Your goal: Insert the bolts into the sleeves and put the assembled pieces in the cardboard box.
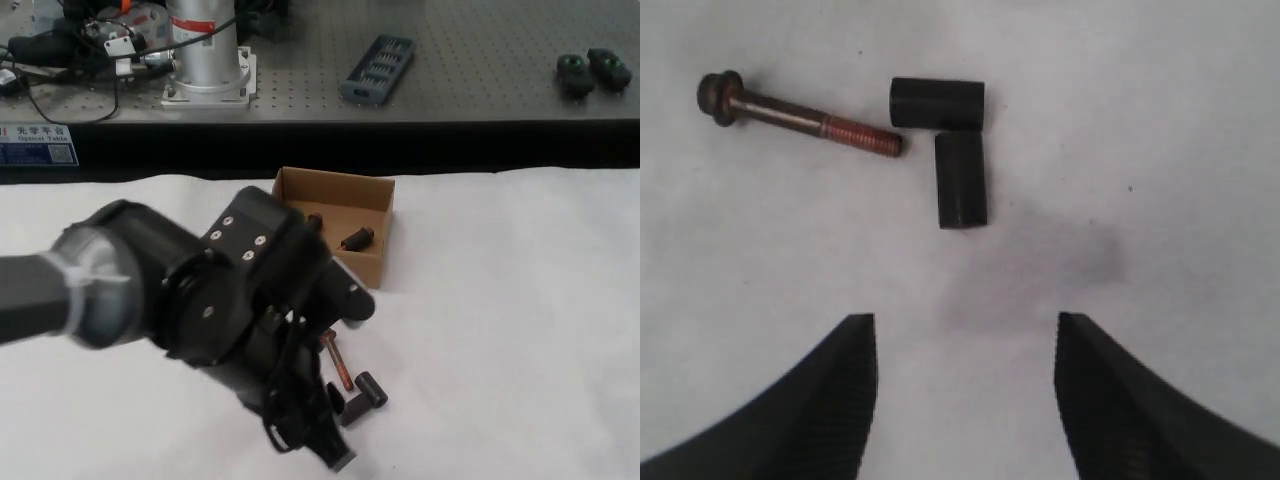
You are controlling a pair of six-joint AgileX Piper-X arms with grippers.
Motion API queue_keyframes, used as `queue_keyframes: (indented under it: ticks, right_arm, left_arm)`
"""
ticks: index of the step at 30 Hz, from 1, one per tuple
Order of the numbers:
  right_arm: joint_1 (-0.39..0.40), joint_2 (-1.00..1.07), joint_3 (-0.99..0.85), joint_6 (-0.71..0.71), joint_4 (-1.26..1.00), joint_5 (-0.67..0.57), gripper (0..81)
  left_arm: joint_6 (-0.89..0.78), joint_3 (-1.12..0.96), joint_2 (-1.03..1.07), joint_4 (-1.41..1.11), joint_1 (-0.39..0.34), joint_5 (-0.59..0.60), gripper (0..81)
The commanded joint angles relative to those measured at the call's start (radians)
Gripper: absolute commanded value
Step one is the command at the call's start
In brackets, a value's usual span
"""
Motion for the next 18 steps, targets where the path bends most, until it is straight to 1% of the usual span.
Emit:
queue_keyframes:
  ticks: [1, 6, 11, 13, 18]
  right_arm:
    - [-0.011, -0.005, -0.002, -0.042, 0.000, 0.000, 2.7]
    - [-0.032, -0.005, -0.002, -0.070, 0.000, -0.008, 2.7]
    - [-0.058, -0.005, -0.002, -0.086, 0.000, -0.017, 2.7]
    - [-0.070, -0.005, -0.002, -0.086, 0.000, -0.020, 2.7]
    - [-0.092, -0.005, -0.002, -0.086, -0.002, -0.023, 2.7]
  left_arm:
    - [0.010, -0.047, 0.030, -0.020, -0.006, -0.040, 39.8]
    - [0.010, -0.117, 0.095, -0.057, -0.006, -0.047, 39.8]
    - [0.010, -0.171, 0.151, 0.006, -0.006, -0.039, 39.8]
    - [0.034, -0.179, 0.167, 0.040, -0.008, -0.039, 39.8]
    - [0.065, -0.179, 0.185, 0.046, -0.008, -0.039, 39.8]
